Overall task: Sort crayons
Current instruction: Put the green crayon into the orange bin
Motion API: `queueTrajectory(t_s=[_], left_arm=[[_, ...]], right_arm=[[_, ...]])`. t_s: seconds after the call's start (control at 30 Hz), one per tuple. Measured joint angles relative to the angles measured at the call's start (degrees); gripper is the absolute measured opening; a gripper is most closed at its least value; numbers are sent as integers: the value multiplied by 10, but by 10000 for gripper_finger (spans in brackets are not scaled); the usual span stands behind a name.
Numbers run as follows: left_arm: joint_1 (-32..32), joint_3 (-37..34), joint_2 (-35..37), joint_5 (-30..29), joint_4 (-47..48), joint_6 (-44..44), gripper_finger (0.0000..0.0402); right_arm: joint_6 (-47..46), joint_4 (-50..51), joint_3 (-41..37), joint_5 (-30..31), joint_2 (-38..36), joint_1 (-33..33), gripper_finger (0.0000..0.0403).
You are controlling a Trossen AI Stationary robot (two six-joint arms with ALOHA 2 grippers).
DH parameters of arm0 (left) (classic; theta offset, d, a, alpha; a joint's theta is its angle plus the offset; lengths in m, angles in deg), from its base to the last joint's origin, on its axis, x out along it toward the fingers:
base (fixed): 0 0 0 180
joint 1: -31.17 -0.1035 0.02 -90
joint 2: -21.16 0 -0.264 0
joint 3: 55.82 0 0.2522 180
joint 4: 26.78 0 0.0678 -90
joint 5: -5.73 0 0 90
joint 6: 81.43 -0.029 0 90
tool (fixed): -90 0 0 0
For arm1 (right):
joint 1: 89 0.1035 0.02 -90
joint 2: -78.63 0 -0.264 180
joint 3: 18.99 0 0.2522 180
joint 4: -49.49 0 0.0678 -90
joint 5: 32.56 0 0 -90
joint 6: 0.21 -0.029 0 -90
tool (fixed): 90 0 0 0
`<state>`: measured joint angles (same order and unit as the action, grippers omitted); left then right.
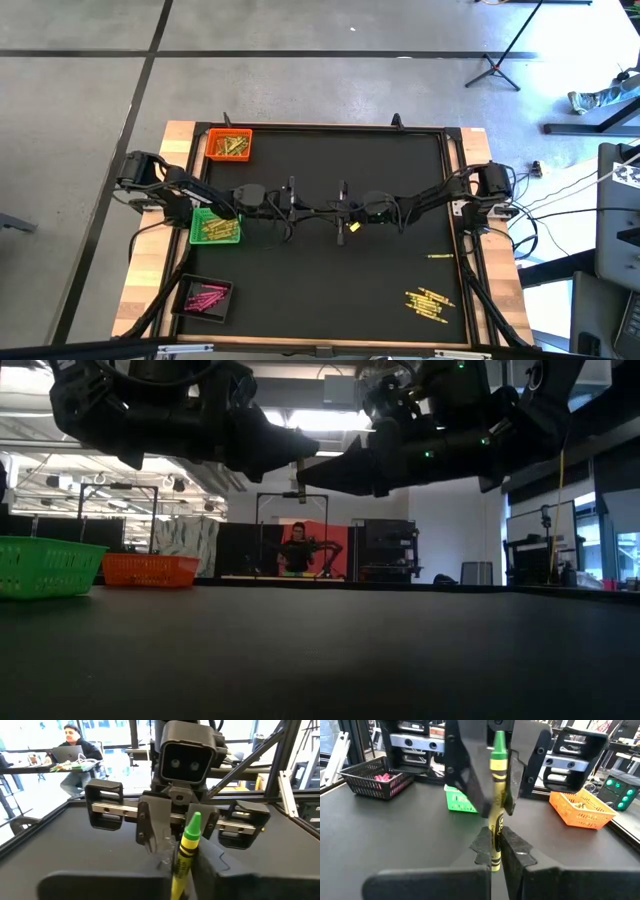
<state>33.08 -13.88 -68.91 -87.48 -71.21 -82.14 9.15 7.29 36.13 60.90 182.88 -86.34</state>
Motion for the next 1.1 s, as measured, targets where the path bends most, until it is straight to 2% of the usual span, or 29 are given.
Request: queueTrajectory(t_s=[0.1, 0.23, 0.33, 0.43, 0.57, 0.7, 0.83, 0.93, 1.1], left_arm=[[0, 0, 0, -13, 1, -3, 9], [0, 0, 1, -13, 12, -3, 12], [1, 1, 19, -14, 69, -5, 15], [0, 17, 56, -37, 185, -12, 15], [-6, 70, 117, -84, 411, -21, 15], [-28, 141, 145, -156, 661, -28, 16], [-69, 208, 151, -217, 852, -12, 16], [-114, 233, 150, -248, 928, -9, 16], [-210, 245, 150, -256, 957, -14, 16]], right_arm=[[-1, 0, 0, 0, 0, 0, 24], [-3, 13, 0, 1, -1, 0, 69], [-30, 100, 0, -21, -25, 0, 109], [-53, 206, 0, -51, -72, 0, 136], [-66, 307, 0, -70, -106, 0, 149], [-67, 320, -1, -70, -98, 0, 148], [-65, 321, -2, -70, -84, 0, 147], [-63, 320, -2, -70, -84, -1, 147], [-61, 320, -2, -70, -84, -1, 147]])
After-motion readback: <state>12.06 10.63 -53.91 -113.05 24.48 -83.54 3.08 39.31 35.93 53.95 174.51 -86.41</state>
